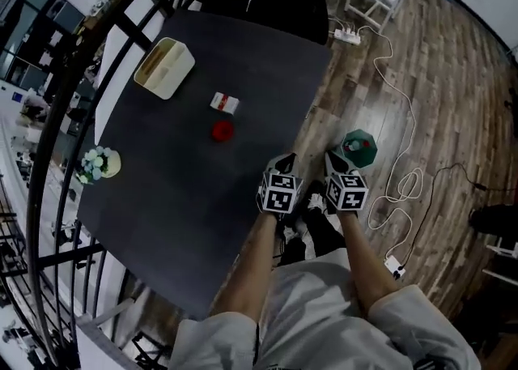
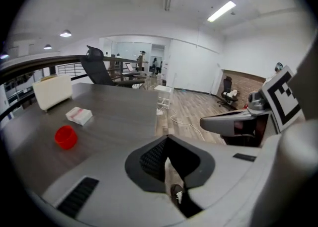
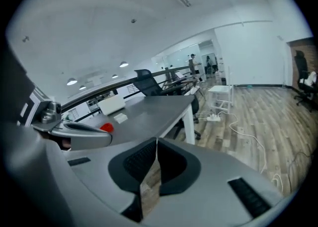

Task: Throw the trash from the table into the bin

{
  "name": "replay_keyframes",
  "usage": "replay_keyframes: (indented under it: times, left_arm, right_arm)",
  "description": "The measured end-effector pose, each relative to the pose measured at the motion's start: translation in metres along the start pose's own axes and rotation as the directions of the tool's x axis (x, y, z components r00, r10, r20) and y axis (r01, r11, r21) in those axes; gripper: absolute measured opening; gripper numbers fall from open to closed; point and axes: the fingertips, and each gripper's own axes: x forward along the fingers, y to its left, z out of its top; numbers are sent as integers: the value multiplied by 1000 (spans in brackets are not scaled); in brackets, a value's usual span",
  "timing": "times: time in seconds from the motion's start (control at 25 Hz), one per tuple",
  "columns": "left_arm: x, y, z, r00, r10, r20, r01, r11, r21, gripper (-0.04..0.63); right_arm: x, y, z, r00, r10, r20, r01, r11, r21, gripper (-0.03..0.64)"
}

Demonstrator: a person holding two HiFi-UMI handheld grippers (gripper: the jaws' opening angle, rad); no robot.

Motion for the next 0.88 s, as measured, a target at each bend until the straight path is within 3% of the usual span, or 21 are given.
replay_keyframes:
  times: [0.16,0.32,0.48,0.6,0.88]
  left_arm:
    - [-33,56,0,992,121,26,-118,990,-80,26]
    - [-62,106,-5,972,235,23,-229,961,-156,26]
    - [-78,147,-13,944,329,22,-319,928,-189,26]
    - [-92,170,-17,922,386,17,-372,900,-229,26]
    - [-105,209,-15,883,466,53,-423,840,-339,26]
  right_arm:
    - [36,59,14,988,146,-50,-151,984,-97,67]
    - [72,119,25,955,273,-118,-293,930,-220,110]
    - [108,172,29,905,376,-198,-423,835,-351,143]
    - [125,209,29,861,437,-262,-509,753,-418,209]
    - [168,263,15,775,495,-393,-632,603,-487,282]
